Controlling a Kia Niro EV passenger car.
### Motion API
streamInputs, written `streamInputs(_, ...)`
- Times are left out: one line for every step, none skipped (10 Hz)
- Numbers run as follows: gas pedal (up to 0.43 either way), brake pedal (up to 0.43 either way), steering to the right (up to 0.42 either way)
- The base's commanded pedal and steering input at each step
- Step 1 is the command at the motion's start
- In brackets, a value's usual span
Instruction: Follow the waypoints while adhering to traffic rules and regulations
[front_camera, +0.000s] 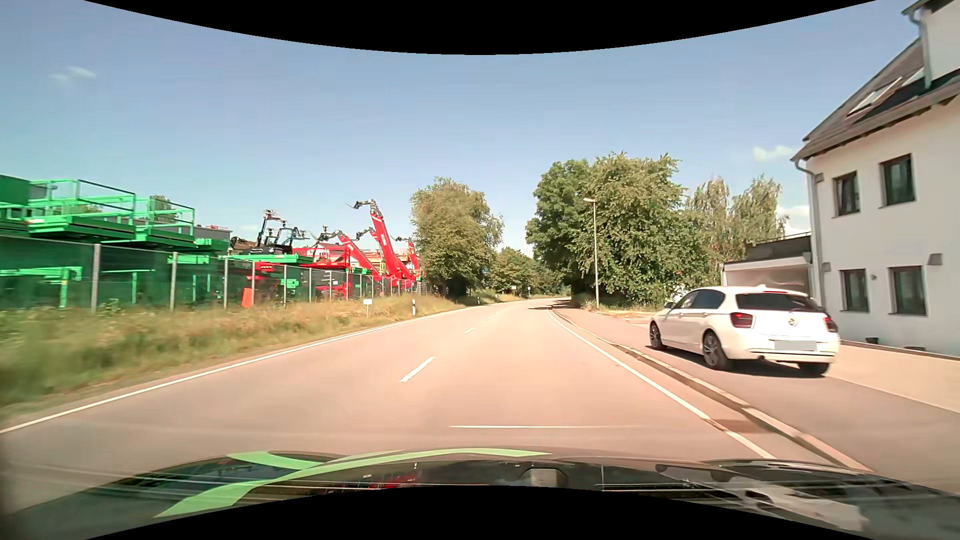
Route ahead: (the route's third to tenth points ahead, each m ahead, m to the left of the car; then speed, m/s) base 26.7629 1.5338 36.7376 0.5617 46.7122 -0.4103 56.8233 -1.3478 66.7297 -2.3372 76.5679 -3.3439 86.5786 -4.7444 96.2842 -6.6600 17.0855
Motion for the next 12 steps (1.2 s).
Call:
streamInputs(0.248, 0.0, 0.001)
streamInputs(0.26, 0.0, 0.001)
streamInputs(0.26, 0.0, 0.002)
streamInputs(0.26, 0.0, 0.004)
streamInputs(0.26, 0.0, 0.006)
streamInputs(0.26, 0.0, 0.006)
streamInputs(0.26, 0.0, 0.007)
streamInputs(0.26, 0.0, 0.008)
streamInputs(0.26, 0.0, 0.008)
streamInputs(0.26, 0.0, 0.008)
streamInputs(0.26, 0.0, 0.008)
streamInputs(0.26, 0.0, 0.008)
